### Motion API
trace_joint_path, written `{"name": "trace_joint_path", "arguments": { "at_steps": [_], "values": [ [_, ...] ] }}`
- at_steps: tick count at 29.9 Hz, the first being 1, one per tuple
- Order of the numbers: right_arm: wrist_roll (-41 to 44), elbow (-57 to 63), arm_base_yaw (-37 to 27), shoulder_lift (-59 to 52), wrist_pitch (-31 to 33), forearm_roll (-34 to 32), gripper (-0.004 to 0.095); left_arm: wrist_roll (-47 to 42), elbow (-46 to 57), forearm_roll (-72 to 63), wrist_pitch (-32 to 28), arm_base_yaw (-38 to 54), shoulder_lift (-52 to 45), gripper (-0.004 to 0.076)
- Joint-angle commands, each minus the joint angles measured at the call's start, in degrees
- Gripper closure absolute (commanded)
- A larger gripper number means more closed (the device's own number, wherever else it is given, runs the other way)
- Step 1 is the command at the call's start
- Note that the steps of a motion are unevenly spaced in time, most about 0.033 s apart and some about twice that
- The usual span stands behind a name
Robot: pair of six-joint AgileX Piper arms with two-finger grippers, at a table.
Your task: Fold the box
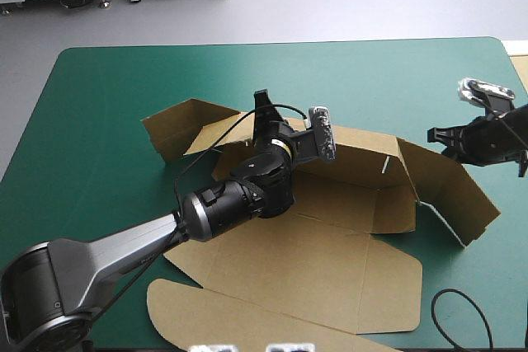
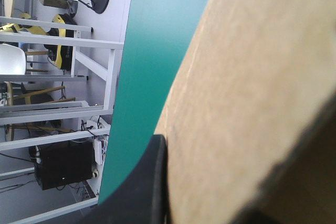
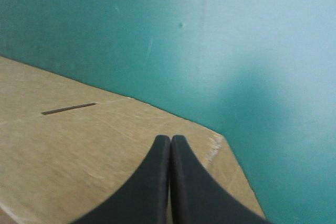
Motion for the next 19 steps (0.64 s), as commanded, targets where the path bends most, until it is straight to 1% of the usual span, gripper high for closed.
{"name": "trace_joint_path", "arguments": {
  "at_steps": [1,4,7,11,13,15,19],
  "values": [
    [-3.0,-0.3,-5.4,-2.2,2.0,1.5,0.0927,-1.6,-1.6,2.8,0.0,-0.1,-3.0,0.0733],
    [-7.3,1.8,-8.5,-2.2,2.0,5.9,0.0926,-1.6,-1.6,2.8,-0.6,-0.1,-3.0,0.0733],
    [-11.9,3.8,-9.8,-2.1,1.7,11.2,0.0927,-1.6,-1.6,2.8,-1.4,-0.1,-3.0,0.0733],
    [-13.3,5.2,-9.9,-2.1,-3.7,13.1,0.0927,-1.6,-1.6,2.7,-1.8,-0.1,-3.0,0.0733],
    [-14.0,5.2,-9.9,-1.8,-4.6,15.1,0.0927,-1.6,-1.6,2.7,-1.7,-0.1,-3.0,0.0733],
    [-15.2,5.2,-9.9,-0.7,-3.2,16.6,0.0927,-1.6,-1.6,2.3,-1.8,-0.1,-3.0,0.0733],
    [-16.4,5.2,-9.9,2.1,2.0,18.2,0.0926,-1.6,-1.6,2.0,-1.7,-0.1,-3.0,0.0733]
  ]
}}
